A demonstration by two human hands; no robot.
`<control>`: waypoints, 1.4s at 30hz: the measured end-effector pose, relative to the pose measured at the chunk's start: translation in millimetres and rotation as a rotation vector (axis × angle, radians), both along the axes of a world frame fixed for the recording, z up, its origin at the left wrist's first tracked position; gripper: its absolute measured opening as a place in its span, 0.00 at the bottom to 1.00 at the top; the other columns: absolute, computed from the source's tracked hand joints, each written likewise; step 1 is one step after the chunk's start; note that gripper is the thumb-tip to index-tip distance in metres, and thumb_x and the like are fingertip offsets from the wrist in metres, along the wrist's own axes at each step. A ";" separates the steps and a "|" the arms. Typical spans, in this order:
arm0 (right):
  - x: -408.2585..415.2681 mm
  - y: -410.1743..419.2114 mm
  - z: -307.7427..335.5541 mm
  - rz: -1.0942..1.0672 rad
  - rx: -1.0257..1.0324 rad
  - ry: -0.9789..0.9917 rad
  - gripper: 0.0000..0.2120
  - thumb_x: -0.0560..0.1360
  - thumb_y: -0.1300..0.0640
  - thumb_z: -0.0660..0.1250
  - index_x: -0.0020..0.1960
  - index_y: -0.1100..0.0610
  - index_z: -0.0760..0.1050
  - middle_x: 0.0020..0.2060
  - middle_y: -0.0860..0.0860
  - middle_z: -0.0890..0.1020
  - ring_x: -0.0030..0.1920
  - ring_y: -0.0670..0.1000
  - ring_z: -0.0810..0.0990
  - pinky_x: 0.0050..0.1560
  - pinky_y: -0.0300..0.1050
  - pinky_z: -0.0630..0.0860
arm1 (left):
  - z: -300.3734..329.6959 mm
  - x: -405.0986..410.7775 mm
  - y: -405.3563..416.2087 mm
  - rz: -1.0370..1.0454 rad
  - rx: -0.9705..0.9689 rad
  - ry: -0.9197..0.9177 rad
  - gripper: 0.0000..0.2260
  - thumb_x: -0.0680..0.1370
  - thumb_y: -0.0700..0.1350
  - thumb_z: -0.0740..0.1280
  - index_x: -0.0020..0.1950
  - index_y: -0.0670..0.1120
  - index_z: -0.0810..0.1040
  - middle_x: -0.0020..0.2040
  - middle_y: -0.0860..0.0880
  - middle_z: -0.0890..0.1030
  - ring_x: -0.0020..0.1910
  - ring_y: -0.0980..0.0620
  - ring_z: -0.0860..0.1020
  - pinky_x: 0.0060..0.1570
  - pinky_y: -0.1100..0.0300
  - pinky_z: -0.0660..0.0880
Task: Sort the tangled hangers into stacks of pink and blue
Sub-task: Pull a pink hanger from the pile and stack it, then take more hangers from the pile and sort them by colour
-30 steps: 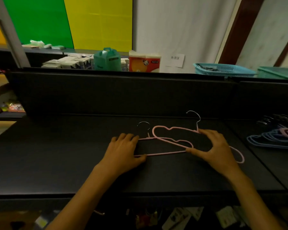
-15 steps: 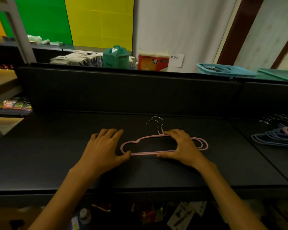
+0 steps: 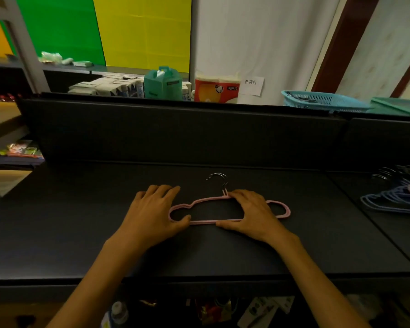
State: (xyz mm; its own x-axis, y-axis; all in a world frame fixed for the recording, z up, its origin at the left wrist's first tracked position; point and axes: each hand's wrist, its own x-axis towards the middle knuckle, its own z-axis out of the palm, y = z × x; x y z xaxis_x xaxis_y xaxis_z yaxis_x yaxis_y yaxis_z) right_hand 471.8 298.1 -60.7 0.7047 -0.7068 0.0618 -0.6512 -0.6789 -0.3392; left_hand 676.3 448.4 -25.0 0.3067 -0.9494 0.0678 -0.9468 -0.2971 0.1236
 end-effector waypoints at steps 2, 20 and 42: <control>-5.9 0.7 2.9 0.001 -0.013 0.002 0.45 0.64 0.27 0.63 0.74 0.46 0.57 0.74 0.47 0.59 0.73 0.49 0.56 0.72 0.49 0.56 | 0.3 -1.4 -4.2 -0.009 0.011 -0.003 0.38 0.73 0.68 0.59 0.77 0.54 0.51 0.75 0.51 0.58 0.73 0.49 0.57 0.71 0.49 0.57; -219.6 16.4 29.0 -0.410 -0.282 -0.011 0.28 0.76 0.40 0.60 0.72 0.49 0.63 0.71 0.45 0.65 0.71 0.46 0.61 0.72 0.42 0.50 | 12.2 -155.1 -97.2 -0.369 -0.061 0.002 0.35 0.74 0.65 0.61 0.76 0.52 0.54 0.75 0.50 0.60 0.73 0.48 0.58 0.70 0.46 0.58; -611.5 -48.2 23.8 -0.722 -0.290 -0.053 0.28 0.74 0.39 0.60 0.70 0.49 0.65 0.68 0.46 0.69 0.69 0.48 0.65 0.69 0.46 0.57 | 14.1 -538.9 -231.8 -0.654 -0.199 -0.072 0.35 0.74 0.66 0.58 0.76 0.50 0.55 0.73 0.50 0.62 0.71 0.47 0.60 0.66 0.49 0.63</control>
